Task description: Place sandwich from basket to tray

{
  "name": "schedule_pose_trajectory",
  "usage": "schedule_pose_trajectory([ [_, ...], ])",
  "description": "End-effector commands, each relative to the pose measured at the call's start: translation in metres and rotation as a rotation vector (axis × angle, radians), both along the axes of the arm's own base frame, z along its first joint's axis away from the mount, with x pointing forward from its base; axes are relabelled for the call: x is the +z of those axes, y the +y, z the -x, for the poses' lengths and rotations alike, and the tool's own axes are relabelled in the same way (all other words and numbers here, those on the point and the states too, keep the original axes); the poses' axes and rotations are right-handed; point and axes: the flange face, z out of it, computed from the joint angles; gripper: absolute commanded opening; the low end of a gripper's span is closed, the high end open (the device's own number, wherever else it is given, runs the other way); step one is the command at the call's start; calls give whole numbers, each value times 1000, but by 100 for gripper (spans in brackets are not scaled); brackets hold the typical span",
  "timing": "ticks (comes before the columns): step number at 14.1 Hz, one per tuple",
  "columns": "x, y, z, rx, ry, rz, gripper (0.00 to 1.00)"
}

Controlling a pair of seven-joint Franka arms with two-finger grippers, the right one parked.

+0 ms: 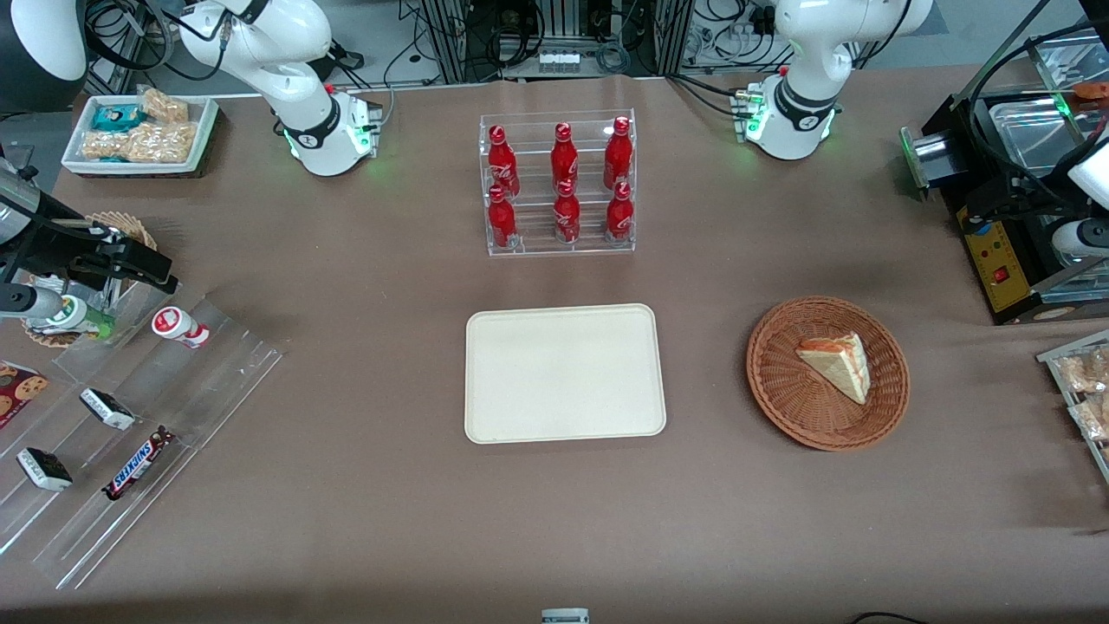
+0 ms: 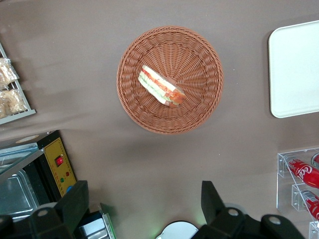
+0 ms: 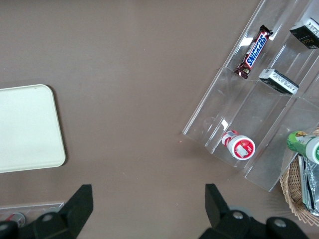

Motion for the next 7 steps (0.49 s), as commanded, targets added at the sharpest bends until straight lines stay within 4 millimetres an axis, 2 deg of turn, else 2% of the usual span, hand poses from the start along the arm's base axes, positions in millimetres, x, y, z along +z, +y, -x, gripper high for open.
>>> schedule_pose_trajectory([
  [1,4,4,-1,0,10,-3,100],
  [3,1,8,-2,6,14,-1,100],
  [7,-18,15,-4,8,56,1,100],
])
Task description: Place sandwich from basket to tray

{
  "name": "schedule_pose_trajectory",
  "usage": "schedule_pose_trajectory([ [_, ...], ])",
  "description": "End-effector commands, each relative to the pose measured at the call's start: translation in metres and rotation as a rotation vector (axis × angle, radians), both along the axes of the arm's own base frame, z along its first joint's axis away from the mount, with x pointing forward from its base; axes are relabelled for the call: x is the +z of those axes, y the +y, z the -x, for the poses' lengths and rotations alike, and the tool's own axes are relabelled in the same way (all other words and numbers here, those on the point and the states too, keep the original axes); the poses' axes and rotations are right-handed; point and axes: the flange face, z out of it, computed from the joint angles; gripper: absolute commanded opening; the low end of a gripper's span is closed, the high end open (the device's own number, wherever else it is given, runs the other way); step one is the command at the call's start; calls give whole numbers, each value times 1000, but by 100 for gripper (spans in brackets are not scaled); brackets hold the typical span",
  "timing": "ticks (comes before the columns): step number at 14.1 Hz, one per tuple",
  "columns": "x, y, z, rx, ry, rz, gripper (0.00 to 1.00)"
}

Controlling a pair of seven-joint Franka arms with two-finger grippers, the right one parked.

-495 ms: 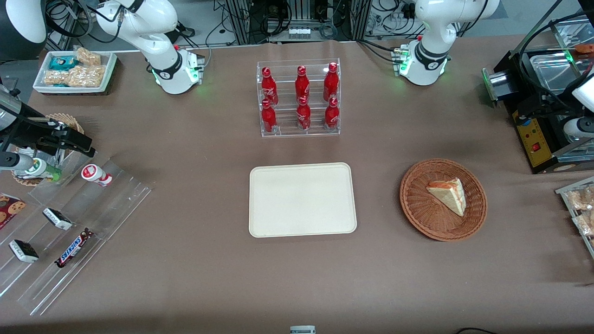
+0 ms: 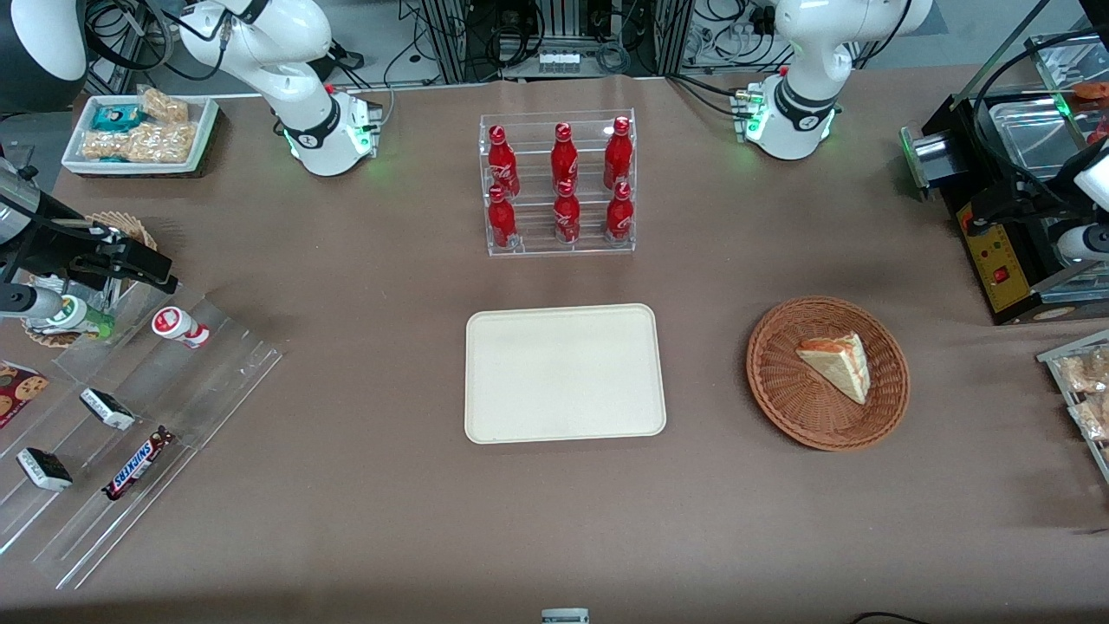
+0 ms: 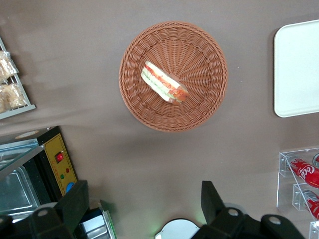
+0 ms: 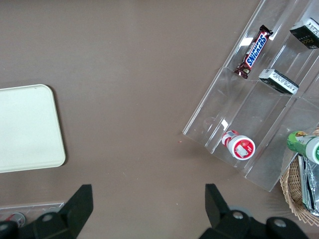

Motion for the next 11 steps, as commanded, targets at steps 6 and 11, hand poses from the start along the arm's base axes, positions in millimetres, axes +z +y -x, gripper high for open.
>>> schedule_pose_trajectory([
  [6,-91,16,-19,30,92,-7,100],
  [11,-169,2,-18,368,46,-45,100],
])
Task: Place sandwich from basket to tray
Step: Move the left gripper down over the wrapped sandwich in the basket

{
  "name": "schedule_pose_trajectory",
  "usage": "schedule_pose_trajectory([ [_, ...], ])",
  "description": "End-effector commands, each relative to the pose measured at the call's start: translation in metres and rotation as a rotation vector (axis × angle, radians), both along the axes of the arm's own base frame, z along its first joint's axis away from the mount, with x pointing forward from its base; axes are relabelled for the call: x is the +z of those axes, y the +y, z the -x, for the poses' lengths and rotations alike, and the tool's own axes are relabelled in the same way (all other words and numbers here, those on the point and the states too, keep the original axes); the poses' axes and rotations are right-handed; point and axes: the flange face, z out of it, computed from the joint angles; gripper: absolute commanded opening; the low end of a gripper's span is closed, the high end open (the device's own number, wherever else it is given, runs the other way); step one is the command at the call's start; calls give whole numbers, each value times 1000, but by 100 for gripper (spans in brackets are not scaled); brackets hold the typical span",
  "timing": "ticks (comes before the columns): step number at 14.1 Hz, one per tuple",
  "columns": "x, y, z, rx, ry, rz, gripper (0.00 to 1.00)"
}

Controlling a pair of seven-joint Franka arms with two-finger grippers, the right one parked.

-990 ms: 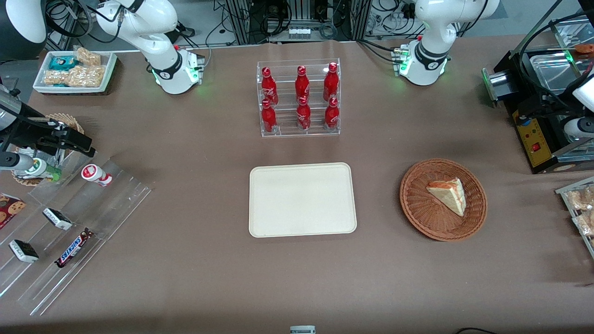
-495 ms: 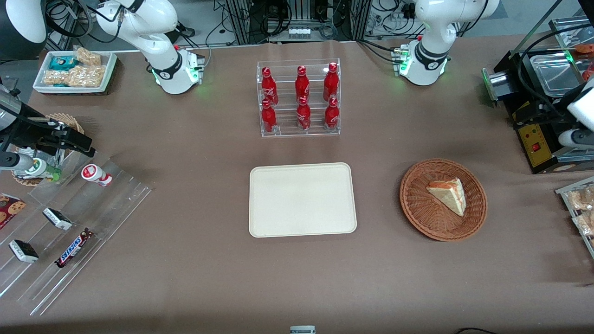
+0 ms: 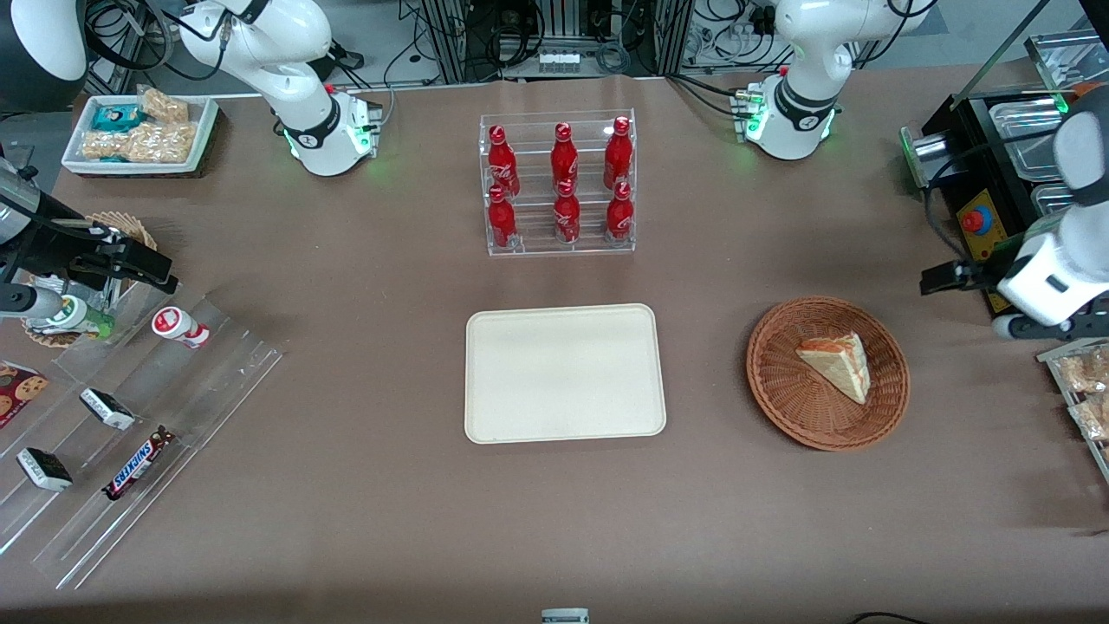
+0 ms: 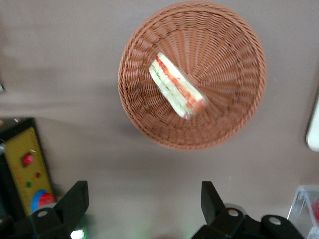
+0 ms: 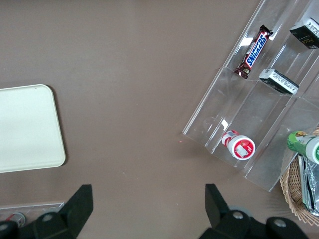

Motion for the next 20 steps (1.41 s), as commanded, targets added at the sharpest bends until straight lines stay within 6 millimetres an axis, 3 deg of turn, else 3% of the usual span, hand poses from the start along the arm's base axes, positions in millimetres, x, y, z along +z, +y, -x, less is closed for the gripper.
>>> schedule_pose_trajectory([
  [1,-30,-10,8,256,-36,-37,100],
  [5,-67,-29,-3,633,-138,-72,100],
  [7,-83,-46,-9,742,-147,-79,100],
  [12,-141,-49,13,755,-180,-67,100],
  [18,-185,-49,7,803,-177,-29,99],
  [19,-192,-48,5,823,-181,-15,97],
  [20,-198,-47,4,837,-175,-9,85],
])
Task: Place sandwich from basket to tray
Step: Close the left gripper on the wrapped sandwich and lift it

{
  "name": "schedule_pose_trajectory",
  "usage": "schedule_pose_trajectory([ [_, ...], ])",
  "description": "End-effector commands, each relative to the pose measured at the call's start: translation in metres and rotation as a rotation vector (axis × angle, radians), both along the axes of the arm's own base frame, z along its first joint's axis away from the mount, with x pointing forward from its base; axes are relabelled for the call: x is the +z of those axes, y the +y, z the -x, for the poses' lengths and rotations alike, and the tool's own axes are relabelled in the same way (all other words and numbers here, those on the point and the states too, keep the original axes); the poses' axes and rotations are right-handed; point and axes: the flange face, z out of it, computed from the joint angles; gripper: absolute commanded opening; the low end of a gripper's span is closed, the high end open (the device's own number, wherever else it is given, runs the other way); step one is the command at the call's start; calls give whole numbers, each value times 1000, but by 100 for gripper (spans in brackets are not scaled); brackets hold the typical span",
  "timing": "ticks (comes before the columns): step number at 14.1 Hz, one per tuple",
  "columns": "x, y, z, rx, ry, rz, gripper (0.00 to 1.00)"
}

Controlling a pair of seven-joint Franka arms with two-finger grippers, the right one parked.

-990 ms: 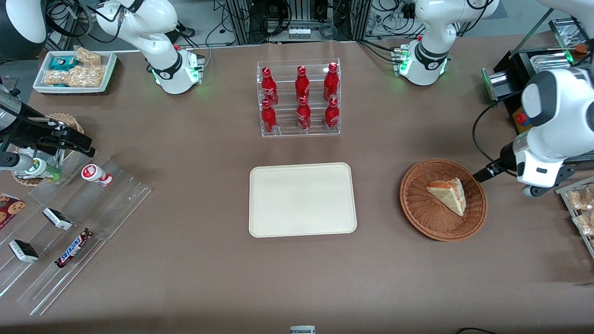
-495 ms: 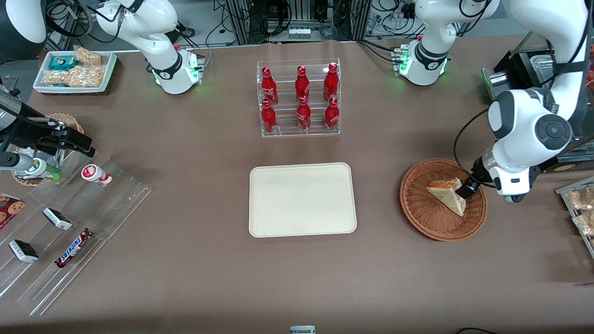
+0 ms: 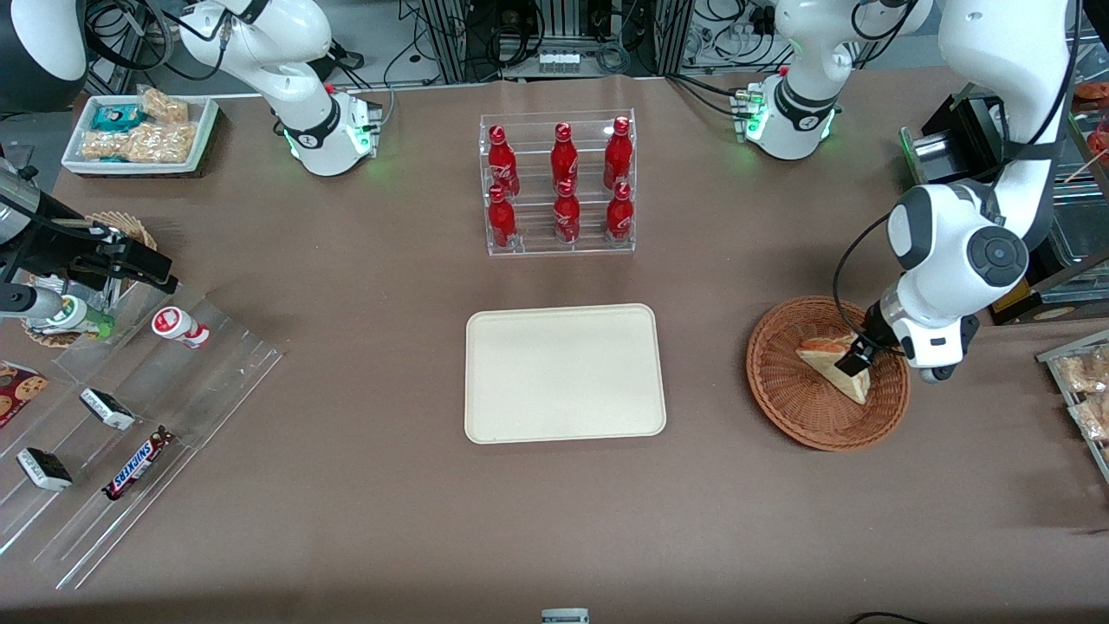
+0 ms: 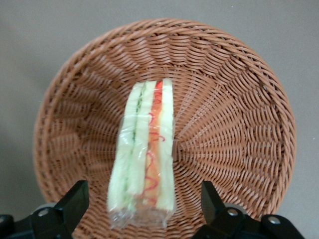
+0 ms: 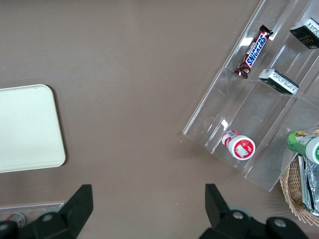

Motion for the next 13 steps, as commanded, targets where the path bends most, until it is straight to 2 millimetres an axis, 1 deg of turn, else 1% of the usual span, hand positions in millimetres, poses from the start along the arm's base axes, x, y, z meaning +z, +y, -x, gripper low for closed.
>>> schedule_pose_trajectory([
  [1,-13,3,-3,61,-5,33,58],
  [2,-14,4,0,67,7,38,23],
  [3,-12,5,1,63,16,38,9],
  [4,-9,6,3,55,48,40,3],
  [6,12,5,-2,46,63,45,0],
  [8,34,-7,-16,32,85,50,0],
  [9,49,-22,-24,7,86,53,0],
  [10,67,-41,-32,-26,89,56,0],
  [12,100,-96,-47,-120,95,62,0],
  [13,106,-128,-52,-173,87,62,0],
])
